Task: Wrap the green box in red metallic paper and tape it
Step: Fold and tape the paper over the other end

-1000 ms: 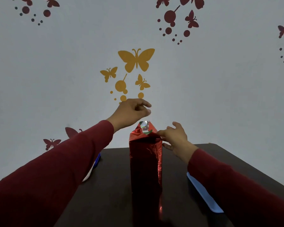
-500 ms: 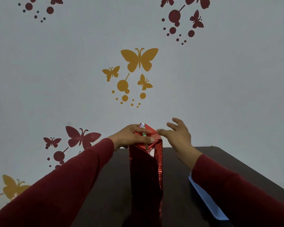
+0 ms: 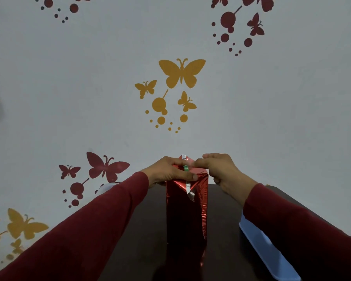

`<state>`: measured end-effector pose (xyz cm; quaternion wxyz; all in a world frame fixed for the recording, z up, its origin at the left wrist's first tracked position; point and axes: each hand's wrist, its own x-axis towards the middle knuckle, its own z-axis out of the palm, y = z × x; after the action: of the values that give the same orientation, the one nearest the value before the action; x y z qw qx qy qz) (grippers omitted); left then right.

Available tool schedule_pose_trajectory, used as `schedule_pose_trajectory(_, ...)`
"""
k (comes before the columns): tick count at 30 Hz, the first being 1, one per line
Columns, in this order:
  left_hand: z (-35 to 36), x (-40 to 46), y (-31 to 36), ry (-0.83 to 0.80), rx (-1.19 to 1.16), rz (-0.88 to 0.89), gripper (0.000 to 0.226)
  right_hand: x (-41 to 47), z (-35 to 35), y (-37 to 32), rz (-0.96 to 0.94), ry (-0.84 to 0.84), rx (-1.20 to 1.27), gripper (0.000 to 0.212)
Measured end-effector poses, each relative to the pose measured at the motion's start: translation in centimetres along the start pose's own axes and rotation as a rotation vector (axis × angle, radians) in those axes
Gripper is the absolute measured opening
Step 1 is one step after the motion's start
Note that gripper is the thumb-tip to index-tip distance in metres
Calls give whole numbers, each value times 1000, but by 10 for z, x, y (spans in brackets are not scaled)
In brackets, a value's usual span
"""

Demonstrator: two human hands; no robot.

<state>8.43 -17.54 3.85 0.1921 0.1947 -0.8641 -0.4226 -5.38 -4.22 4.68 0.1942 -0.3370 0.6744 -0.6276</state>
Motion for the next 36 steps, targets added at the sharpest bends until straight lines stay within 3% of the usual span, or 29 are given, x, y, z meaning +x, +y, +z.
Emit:
schedule_pose_trajectory(6,3,3,-1,4,-11,35,66,5,8,8,-36,30,-90,74)
schedule_pose_trajectory(10,4,7,-5,25,-28,53,68,4,9,11,-82,91,-175,69)
schedule_pose_trajectory(15,3,4,-2,37,-41,56,41,2,13,8,-139,150,-325,66)
schedule_pose_trajectory(20,5,3,-1,32,-57,49,39,10,14,-2,-145,126,-420,83)
schedule_pose_trajectory(23,6,4,-2,38,-69,53,38,16,13,-4,-81,62,-344,95)
schedule_pose_trajectory(27,6,7,-8,31,-87,73,45,18,22,2,135,-90,0,92)
schedule_pose_trajectory(33,6,11,-15,4,-98,100,48,27,37,16,121,-64,184,76)
schedule_pose_trajectory(36,5,12,-15,26,-73,83,57,25,36,13,124,-70,181,52)
